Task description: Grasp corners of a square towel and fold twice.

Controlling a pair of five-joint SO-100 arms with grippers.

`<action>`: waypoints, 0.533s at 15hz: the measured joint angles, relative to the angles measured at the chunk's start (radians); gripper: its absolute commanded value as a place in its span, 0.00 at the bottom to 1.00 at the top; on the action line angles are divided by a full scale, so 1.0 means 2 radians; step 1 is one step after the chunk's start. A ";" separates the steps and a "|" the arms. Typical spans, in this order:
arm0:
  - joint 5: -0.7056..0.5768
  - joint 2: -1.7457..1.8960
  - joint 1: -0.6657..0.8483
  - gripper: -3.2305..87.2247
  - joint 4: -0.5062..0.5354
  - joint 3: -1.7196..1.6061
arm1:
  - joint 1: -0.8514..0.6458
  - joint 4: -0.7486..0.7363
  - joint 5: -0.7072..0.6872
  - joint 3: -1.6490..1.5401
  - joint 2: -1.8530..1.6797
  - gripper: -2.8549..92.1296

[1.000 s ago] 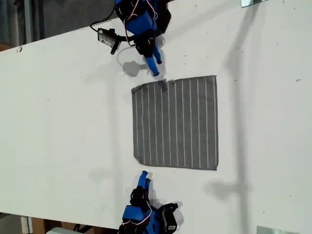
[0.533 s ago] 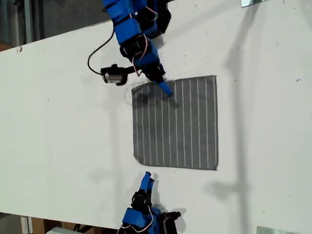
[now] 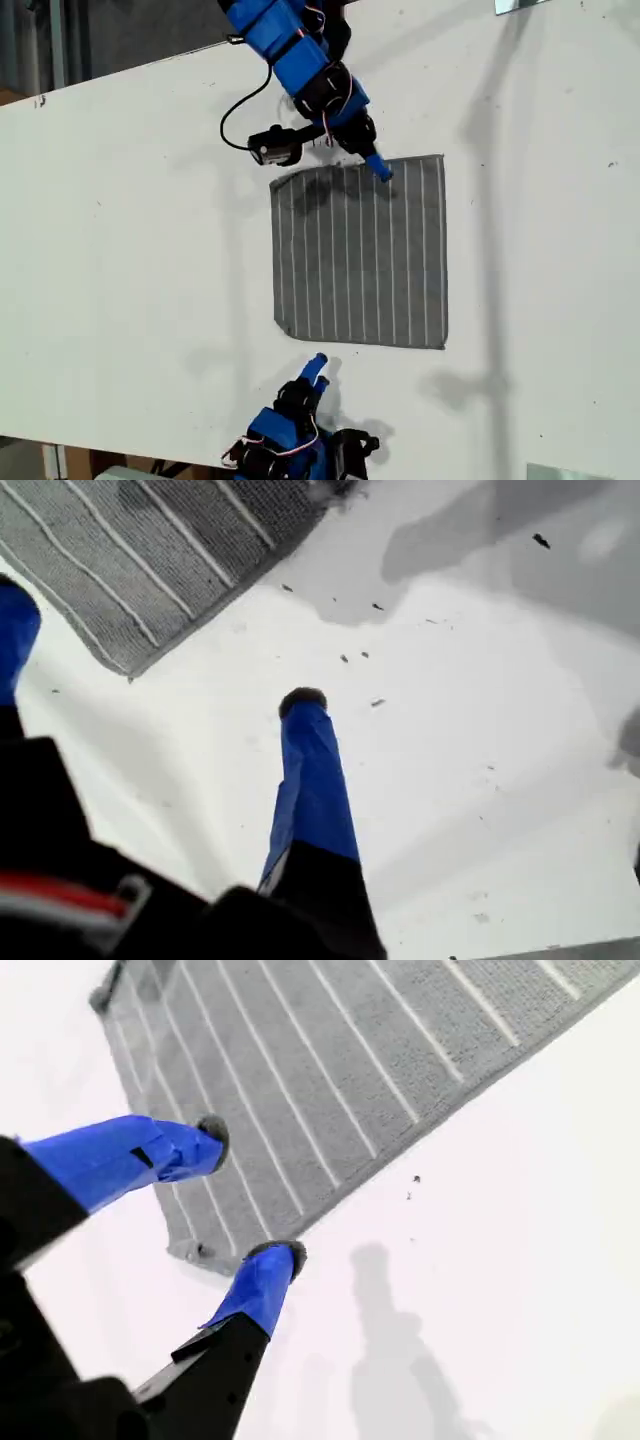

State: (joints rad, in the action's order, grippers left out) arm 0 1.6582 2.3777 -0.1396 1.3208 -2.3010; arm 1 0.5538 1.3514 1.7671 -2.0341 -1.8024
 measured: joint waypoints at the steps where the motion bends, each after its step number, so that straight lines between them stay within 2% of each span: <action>1: 0.025 -0.074 -0.022 0.26 0.000 0.028 | 0.022 0.002 0.017 0.018 0.019 0.49; 4: 0.119 -0.255 -0.101 0.27 0.034 0.135 | 0.090 -0.036 0.060 0.033 0.061 0.48; 6: 0.163 -0.331 -0.147 0.27 0.059 0.209 | 0.104 -0.061 0.062 0.082 0.137 0.45; 7: 0.177 -0.354 -0.166 0.27 0.062 0.227 | 0.104 -0.067 0.062 0.106 0.163 0.41; 8: 0.186 -0.370 -0.183 0.27 0.054 0.234 | 0.108 -0.081 0.060 0.117 0.181 0.41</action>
State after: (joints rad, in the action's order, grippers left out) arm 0 2.0310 1.6383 -0.5047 1.4281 -1.8331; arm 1 0.7701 1.1904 1.8868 -1.8009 -1.4404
